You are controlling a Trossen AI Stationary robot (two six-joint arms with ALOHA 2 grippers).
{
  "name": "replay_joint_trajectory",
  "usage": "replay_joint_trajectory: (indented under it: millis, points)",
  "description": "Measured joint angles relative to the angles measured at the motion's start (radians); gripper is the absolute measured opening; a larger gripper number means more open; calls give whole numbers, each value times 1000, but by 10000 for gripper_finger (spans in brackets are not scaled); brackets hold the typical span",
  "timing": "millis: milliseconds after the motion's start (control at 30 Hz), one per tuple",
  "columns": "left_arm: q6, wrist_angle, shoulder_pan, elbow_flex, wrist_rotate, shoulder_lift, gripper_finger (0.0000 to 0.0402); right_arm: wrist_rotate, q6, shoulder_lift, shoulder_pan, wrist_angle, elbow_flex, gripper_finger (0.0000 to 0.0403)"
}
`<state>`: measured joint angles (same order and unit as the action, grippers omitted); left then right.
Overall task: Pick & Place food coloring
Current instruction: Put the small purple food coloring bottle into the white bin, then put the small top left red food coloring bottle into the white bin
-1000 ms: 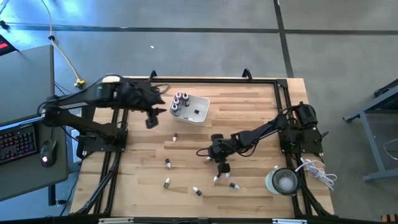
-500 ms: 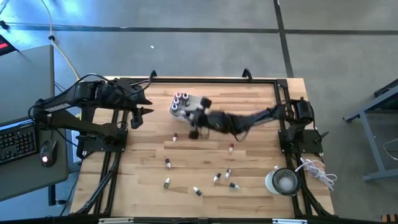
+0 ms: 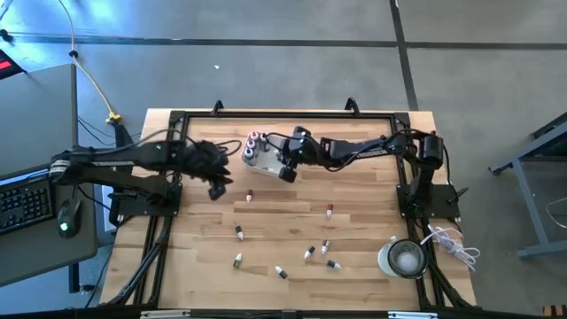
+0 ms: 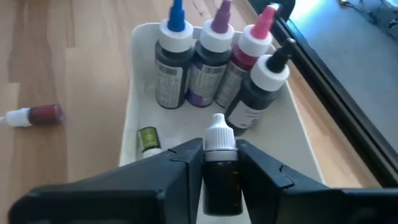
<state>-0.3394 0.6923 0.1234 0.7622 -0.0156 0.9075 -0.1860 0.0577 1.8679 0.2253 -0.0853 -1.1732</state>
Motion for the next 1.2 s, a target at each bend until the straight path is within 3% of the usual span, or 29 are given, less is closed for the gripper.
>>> replay_joint_trajectory:
  millis: [167,300,633,933,1200]
  points:
    - [-173,-323,0,-218,0,56,145,-15,30,0,0,-1,0,120]
    - [-288,-474,0,-301,-2,141,145,-48,29,0,0,-1,0,142]
    - [-378,-662,-71,-304,-78,374,145,-55,-1,0,-17,6,0,156]
    - [-455,-683,-127,-303,-223,395,145,-43,-32,0,-18,7,0,156]
    - [-505,-716,-145,-302,-257,455,145,-43,-32,0,-18,3,0,156]
